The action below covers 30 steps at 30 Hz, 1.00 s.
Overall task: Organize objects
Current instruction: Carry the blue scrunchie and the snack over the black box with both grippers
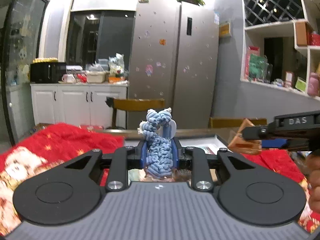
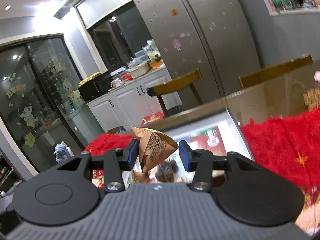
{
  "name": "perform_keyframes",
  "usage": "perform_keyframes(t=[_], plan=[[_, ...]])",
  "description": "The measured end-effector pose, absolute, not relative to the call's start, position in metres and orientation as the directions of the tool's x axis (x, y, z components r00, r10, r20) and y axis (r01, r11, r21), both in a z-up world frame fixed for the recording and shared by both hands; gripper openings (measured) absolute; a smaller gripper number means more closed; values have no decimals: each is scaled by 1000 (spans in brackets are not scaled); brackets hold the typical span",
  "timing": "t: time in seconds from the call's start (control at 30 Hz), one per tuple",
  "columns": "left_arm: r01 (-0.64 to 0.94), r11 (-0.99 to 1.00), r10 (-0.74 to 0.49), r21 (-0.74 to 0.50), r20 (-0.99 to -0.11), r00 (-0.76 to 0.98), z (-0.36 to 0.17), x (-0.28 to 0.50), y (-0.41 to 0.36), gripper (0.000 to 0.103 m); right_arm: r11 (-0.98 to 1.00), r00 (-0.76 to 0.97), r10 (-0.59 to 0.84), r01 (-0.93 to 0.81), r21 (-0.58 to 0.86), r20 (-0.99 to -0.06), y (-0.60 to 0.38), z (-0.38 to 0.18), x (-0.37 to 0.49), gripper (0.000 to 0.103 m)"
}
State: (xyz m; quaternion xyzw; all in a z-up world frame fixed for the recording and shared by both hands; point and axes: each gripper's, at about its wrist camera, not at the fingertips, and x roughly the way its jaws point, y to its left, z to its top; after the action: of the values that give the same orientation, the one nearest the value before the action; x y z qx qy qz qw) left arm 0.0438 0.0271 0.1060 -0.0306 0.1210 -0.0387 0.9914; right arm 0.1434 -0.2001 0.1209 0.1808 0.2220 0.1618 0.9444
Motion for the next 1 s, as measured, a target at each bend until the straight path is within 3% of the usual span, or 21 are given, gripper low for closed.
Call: perform_keyframes(t=[0.5,0.63,0.83,1.0], plan=[[143,969,-194,-199,-266,944,180,137,59,29,883,861,381,-231,409,-336,-152,157,225,48],[124,964,-188,-237,-271,944,166,165,65,29,873,845,388,-208,442,-368,-152,137,245,48],[77,981,-143,-178,-399,906,122,210,66,29,874,815,376,-154,460,-441,-155,96,280,48],[72,977,-159,-199,-470,868,88,235,67,29,901,786,341,-115,419,-516,-150,62,296,48]])
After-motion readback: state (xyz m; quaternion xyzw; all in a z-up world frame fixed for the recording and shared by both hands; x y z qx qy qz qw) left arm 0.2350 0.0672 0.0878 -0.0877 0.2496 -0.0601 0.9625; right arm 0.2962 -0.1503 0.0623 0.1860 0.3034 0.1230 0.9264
